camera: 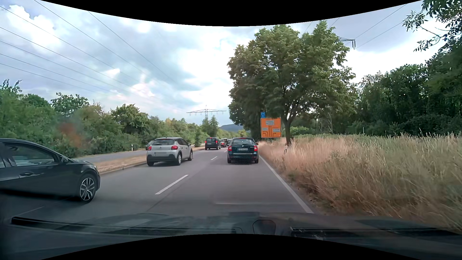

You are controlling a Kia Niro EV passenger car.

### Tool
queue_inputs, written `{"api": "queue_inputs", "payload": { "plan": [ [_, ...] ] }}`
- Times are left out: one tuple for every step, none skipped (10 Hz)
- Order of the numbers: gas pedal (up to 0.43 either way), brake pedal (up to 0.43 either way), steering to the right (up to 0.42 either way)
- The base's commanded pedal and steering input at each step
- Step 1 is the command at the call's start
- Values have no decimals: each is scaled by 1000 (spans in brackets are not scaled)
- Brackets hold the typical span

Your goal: Follow the waypoints while adhering to traffic rules and regulations

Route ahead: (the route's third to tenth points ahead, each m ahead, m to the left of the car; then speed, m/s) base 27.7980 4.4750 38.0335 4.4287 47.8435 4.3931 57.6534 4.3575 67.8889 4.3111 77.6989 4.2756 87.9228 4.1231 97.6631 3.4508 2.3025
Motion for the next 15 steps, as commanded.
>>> {"api": "queue_inputs", "payload": {
  "plan": [
    [197,0,2],
    [209,0,2],
    [220,0,2],
    [220,0,1],
    [220,0,1],
    [220,0,0],
    [220,0,0],
    [220,0,0],
    [220,0,0],
    [220,0,0],
    [220,0,-2],
    [220,0,-4],
    [220,0,-4],
    [220,0,-4],
    [209,0,-4]
  ]
}}
